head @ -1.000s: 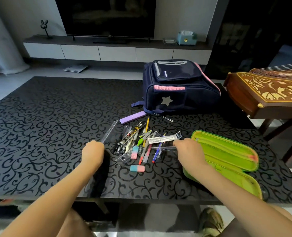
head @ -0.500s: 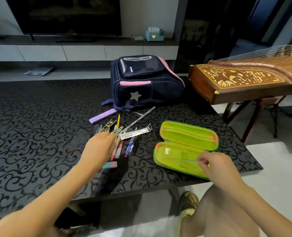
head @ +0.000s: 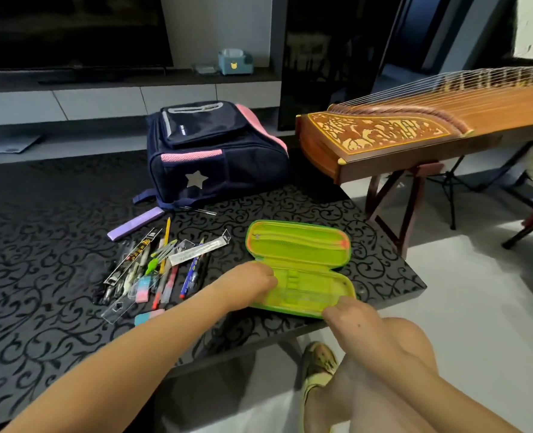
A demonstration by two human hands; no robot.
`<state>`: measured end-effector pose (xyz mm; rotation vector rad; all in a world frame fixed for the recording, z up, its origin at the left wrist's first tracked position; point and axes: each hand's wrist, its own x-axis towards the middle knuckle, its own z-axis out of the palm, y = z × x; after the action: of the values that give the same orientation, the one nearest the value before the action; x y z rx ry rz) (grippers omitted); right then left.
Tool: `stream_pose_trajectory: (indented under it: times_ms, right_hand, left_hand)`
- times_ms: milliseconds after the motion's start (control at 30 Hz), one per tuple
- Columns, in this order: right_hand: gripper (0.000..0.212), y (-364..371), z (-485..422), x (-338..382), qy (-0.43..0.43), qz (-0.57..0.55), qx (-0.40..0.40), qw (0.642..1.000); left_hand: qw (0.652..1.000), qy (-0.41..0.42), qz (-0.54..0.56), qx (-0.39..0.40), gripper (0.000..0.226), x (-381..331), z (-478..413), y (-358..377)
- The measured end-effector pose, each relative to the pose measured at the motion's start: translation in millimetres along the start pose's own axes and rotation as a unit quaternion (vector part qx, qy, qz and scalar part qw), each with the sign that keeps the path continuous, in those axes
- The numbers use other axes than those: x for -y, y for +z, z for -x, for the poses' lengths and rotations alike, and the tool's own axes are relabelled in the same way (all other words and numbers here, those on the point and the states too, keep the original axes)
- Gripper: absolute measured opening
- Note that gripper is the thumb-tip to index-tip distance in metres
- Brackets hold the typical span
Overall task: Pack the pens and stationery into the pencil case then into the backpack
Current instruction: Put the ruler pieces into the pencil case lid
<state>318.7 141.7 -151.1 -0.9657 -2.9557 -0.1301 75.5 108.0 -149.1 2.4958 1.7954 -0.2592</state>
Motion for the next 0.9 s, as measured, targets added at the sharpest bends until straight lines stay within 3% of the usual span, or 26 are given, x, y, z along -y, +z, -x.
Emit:
stream_pose_trajectory:
  times_ms: [133, 267, 400, 500, 600, 733, 800, 900]
  right_hand:
    - [0.050, 13, -3, -18, -0.022, -0.022, -0.010, 0.999]
    - [0.049, 16, 0, -22, -0.022, -0.018, -0.034, 0.999]
    - [0.038, 16, 4, -13, -0.026, -0.011, -0.117, 0.993]
    - [0.026, 14, -3, -4, -0.040, -0.008, -0.199, 0.979]
    - [0.024, 19, -21, 3, -0.029, -0.001, -0.212, 0.977]
    - [0.026, 35, -43, 8, 0.011, 0.017, -0.139, 0.990]
    - [0.013, 30, -41, 9, 0.012, -0.016, -0.189, 0.982]
    - [0.018, 1, -40, 2, 0.073, -0.008, -0.323, 0.944]
  left_hand:
    - [0.994, 0.007, 0.014, 0.104, 0.033, 2, -10, -13]
    - [0.992, 0.025, -0.015, 0.126, 0.023, -1, -13, -17]
    - [0.997, -0.013, 0.030, 0.070, 0.017, 4, -7, -12]
    - [0.991, -0.042, 0.121, -0.030, 0.018, 9, -1, -17]
    - [0.972, -0.074, 0.182, -0.126, 0.021, 15, -1, -21]
    - [0.968, -0.081, 0.195, -0.138, 0.025, 14, -3, -19]
    - [0.966, -0.077, 0.197, -0.146, 0.024, 15, -2, -16]
    - [0.967, -0.064, 0.203, -0.141, 0.024, 14, 1, -13]
